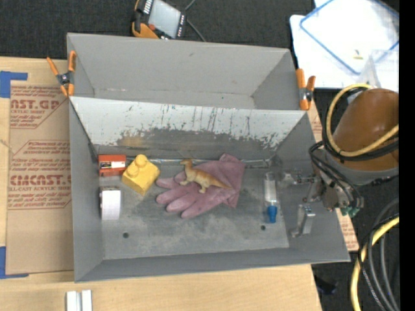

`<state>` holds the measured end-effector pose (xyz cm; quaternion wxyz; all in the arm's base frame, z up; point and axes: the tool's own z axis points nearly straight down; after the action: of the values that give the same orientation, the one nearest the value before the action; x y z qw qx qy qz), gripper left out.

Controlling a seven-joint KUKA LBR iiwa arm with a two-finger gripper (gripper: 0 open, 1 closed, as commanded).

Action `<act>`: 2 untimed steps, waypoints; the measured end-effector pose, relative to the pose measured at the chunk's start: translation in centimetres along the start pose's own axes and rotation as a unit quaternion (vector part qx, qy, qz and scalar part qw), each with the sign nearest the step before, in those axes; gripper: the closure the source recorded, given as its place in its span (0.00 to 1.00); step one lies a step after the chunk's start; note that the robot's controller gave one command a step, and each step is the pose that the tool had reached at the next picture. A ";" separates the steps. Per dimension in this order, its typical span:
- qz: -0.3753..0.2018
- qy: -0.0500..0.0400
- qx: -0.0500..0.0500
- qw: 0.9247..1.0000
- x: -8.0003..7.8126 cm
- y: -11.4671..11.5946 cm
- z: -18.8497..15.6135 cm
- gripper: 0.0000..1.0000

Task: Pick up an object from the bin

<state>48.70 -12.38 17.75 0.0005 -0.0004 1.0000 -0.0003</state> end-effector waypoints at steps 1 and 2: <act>0.000 0.000 0.000 1.000 0.0 0.0 0.0 0.00; 0.013 0.003 -0.002 1.000 -0.5 2.9 8.3 0.00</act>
Offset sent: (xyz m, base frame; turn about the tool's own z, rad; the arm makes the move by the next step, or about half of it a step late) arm 0.0064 0.0254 -0.0784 0.0283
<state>49.22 -9.52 9.41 -0.0025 0.0122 0.9999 0.0016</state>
